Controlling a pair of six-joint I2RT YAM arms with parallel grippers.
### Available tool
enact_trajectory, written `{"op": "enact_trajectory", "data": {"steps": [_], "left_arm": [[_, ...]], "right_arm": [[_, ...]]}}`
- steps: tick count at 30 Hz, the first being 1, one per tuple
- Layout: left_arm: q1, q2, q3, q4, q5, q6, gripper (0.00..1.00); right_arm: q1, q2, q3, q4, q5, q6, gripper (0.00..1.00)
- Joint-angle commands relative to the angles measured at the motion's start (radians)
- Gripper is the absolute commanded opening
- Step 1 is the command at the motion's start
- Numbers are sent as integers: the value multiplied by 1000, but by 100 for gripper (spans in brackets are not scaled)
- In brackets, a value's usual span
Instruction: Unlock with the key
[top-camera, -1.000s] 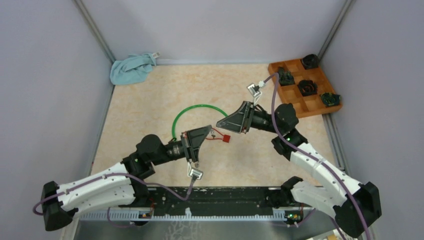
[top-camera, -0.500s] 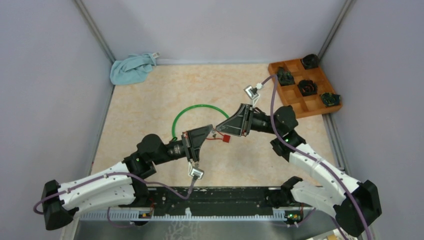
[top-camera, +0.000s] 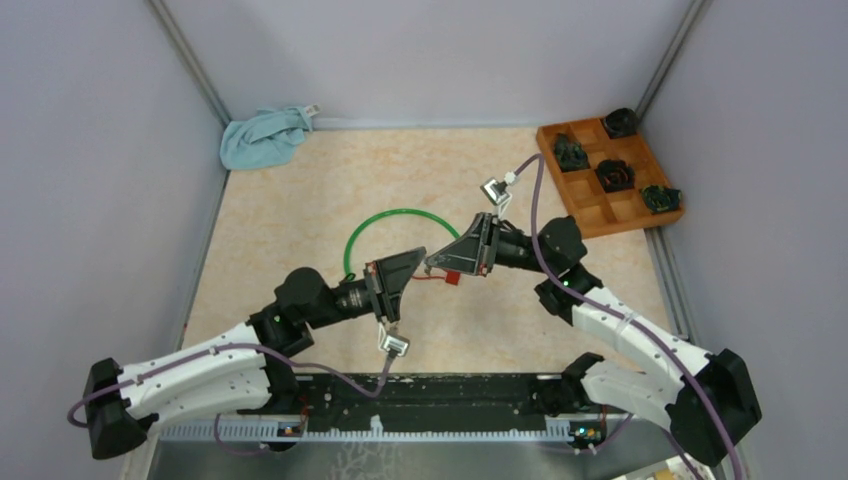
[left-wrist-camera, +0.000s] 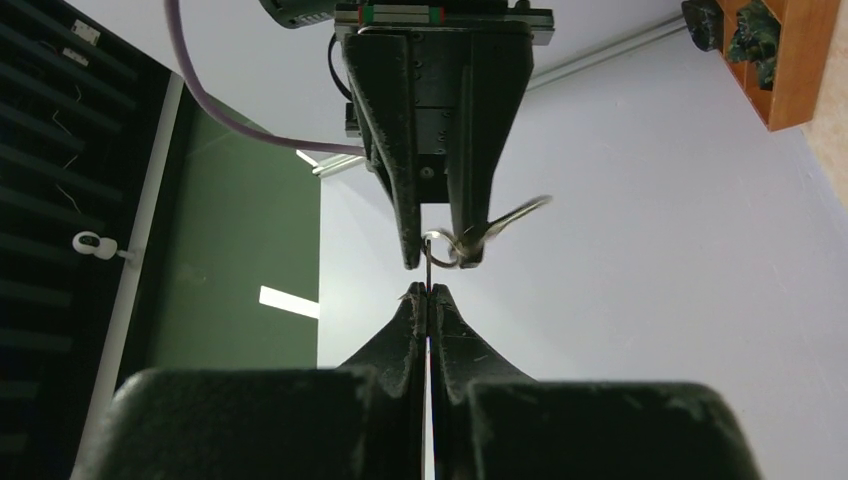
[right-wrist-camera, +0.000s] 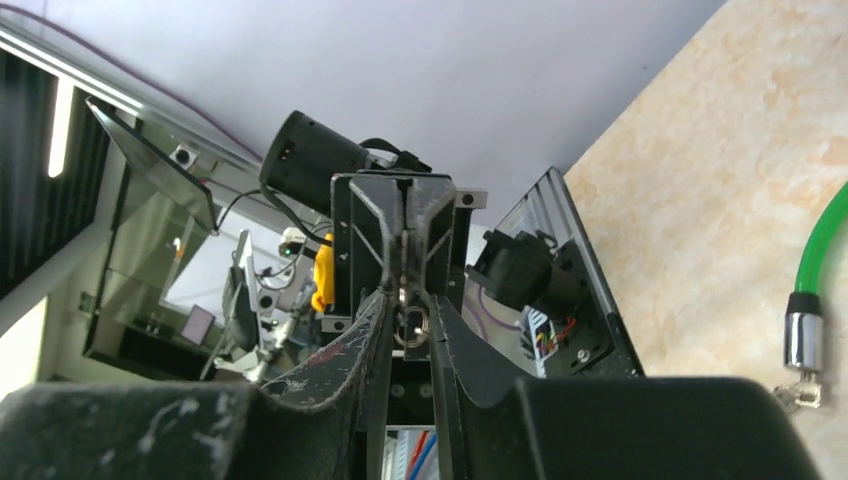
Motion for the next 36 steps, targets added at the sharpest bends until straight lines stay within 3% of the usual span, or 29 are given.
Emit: {"op": "enact_trajectory", "data": {"steps": [1, 5, 8, 10, 12, 15, 16, 17, 21, 25, 28, 31, 36], "left_arm": [[4, 2, 16, 35, -17, 96, 0], [4, 3, 15, 34, -21, 97, 0], [4, 6, 11, 34, -19, 105, 0], [4, 7, 9, 30, -20, 105, 2], [4, 8, 8, 22, -25, 89, 28], [4, 3, 16, -14, -33, 65, 48], [4, 2, 22, -24, -38, 47, 67], [4, 3, 31, -41, -51, 30, 98], [4, 13, 137, -235, -135, -143, 99], [5, 79, 363, -621, -202, -478, 99], [7, 154, 524, -901, -137, -725, 99], [9, 211, 622, -1068, -29, -912, 99], [29, 267, 673, -1108, 74, -1141, 93]], "right_arm": [[18, 15, -13, 95, 7, 41, 20], [19, 10, -19, 122, 17, 56, 14], [19, 12, -17, 161, 31, 82, 0], [19, 12, -18, 190, 43, 103, 0], [17, 10, -18, 210, 41, 110, 0], [-4, -10, -26, 158, 44, 85, 0], [-13, -19, -27, 123, 43, 66, 0], [-22, -35, -22, 65, 42, 31, 0], [-36, -89, 50, -248, 58, -254, 0], [-36, -124, 150, -563, 118, -551, 0], [-36, -129, 196, -654, 133, -653, 0], [-36, -125, 223, -691, 130, -697, 0], [-36, -131, 243, -729, 130, -729, 0]]}}
